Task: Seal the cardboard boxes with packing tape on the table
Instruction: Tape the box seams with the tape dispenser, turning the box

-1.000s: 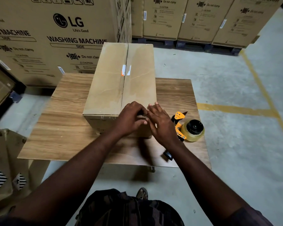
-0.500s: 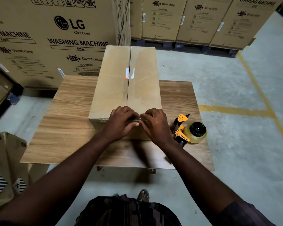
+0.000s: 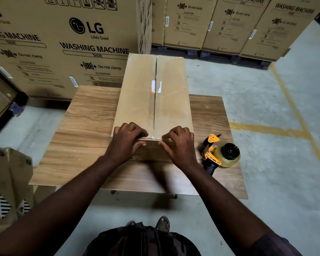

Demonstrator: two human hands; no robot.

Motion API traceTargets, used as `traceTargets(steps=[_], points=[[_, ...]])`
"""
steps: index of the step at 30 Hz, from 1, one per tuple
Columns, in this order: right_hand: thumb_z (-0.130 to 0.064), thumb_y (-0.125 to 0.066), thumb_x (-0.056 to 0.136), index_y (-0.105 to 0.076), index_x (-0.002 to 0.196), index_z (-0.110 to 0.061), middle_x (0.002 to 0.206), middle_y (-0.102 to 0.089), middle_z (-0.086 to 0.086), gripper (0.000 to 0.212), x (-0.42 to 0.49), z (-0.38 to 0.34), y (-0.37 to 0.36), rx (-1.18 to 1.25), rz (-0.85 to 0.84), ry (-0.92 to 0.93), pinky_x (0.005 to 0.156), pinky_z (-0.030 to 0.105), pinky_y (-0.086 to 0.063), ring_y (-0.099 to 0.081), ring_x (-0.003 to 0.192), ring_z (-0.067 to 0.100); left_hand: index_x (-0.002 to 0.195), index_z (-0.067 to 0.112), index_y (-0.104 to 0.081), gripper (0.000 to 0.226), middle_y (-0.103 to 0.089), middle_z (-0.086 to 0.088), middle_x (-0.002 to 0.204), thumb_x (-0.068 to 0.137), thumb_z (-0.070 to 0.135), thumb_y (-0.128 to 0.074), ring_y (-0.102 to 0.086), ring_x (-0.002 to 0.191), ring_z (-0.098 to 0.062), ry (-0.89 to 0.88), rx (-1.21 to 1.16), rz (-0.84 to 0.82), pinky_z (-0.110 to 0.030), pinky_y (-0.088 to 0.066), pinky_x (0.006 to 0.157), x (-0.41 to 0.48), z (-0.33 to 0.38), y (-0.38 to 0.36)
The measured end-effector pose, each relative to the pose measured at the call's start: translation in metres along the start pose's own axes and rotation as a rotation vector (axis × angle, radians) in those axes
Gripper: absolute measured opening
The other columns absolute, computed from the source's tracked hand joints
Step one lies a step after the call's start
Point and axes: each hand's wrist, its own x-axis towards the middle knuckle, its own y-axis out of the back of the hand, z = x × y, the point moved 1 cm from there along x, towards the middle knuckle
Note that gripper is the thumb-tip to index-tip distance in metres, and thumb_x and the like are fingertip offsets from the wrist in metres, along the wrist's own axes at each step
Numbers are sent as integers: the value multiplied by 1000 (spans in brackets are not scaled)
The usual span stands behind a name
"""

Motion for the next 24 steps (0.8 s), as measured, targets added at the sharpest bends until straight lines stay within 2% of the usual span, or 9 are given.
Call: traceTargets(steps=[3,6,8,11,14,16,18,20,24], points=[[-26,-81,75,-67,98,-23,103,-56,0,27,-2,1,0,-45,-49,-16,77,42,-42,-51,95,27,118,33,-62,50,-55,11,114,75,20,-83,-50,106,-17,-23,-24,-91,-35,-30,85,-2,-7,3],[-41,-75,82,-64,92,-24,99,-58,-1,23,10,-13,2,-12,-81,-3,76,38,-38,-50,94,23,112,33,-66,32,-57,11,110,83,44,-73,-50,105,-16,-33,-39,-51,-35,-29,84,-2,-11,9],[-43,-75,83,-65,90,-25,96,-59,-3,22,19,-23,-2,21,-107,0,76,37,-36,-52,93,23,106,34,-67,31,-57,11,106,85,56,-61,-49,102,-14,-5,-25,1,-35,-28,82,-2,-15,12],[-40,-78,81,-68,92,-28,95,-59,-6,20,20,-22,-7,80,-119,-44,77,37,-37,-52,93,21,109,34,-66,26,-57,11,109,85,41,-73,-48,105,-15,32,-33,24,-35,-26,84,-10,-29,15],[-31,-80,77,-69,99,-29,98,-59,-6,25,12,-16,-5,120,-145,-52,81,41,-41,-51,96,21,114,33,-65,42,-55,13,112,79,17,-81,-47,109,-16,42,-61,-10,-37,-29,89,-21,-37,18],[-33,-81,75,-68,98,-28,98,-60,-6,27,20,-23,-4,106,-159,-69,80,38,-39,-53,97,22,113,33,-66,41,-54,14,110,77,23,-83,-48,107,-15,54,-104,-28,-38,-33,90,-18,-39,20],[-37,-80,77,-68,97,-26,97,-62,-5,26,33,-39,-6,133,-194,-62,79,36,-38,-54,97,20,106,34,-67,32,-57,14,104,77,42,-77,-50,101,-12,62,-159,-40,-39,-39,88,-10,-42,24],[-37,-77,81,-70,98,-25,95,-62,-3,22,41,-54,-11,161,-242,-13,81,38,-43,-55,96,21,100,35,-68,29,-58,15,99,77,51,-71,-51,97,-9,58,-183,-44,-42,-42,87,-3,-43,26],[-30,-74,83,-75,99,-28,94,-61,-5,16,36,-54,-22,184,-233,-9,81,39,-44,-54,94,21,89,35,-69,16,-53,16,96,78,34,-81,-43,101,-8,99,-71,-8,-37,-26,82,-9,-43,28]])
